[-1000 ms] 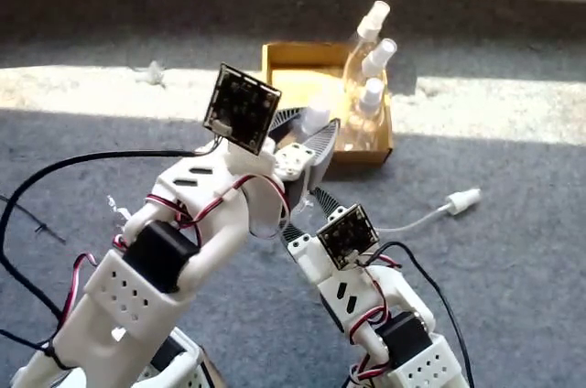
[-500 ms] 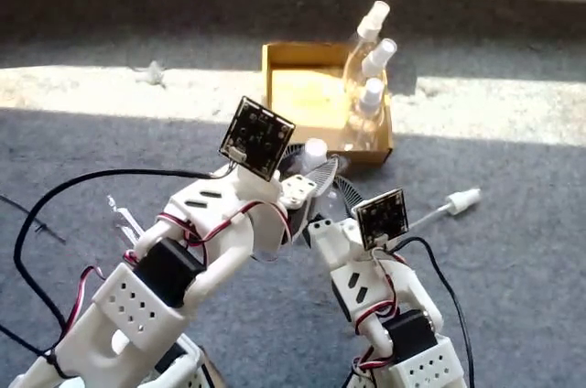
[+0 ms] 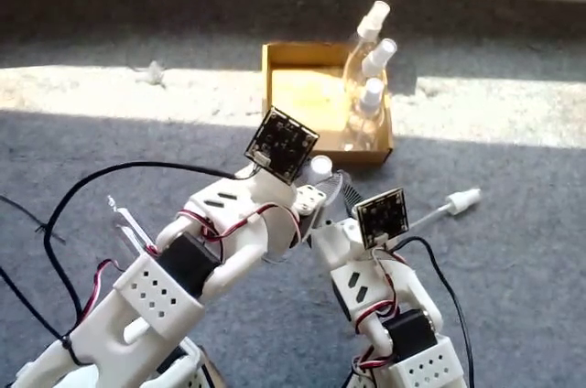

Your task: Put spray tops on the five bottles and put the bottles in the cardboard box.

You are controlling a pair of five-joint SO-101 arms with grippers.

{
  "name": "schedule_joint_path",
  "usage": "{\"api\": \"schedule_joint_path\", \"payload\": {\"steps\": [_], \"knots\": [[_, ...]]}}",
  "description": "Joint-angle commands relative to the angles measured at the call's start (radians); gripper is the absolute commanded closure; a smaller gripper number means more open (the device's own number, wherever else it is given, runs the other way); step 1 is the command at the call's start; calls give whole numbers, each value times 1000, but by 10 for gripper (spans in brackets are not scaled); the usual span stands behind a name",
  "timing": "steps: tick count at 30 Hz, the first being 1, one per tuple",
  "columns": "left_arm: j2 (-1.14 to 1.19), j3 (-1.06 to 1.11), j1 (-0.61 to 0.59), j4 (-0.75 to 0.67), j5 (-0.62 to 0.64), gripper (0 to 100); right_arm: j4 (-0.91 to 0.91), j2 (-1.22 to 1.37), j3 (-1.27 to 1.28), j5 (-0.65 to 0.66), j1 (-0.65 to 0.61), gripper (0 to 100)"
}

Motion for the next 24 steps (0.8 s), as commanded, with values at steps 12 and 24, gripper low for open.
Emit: {"api": "schedule_joint_path", "payload": {"steps": [12, 24], "knots": [[4, -329, -44, 212, -52, 796, -1, -12, -18, -3, 16, 995], [7, -39, -114, 49, -72, 797, 1, -12, -21, -3, 16, 995]]}}
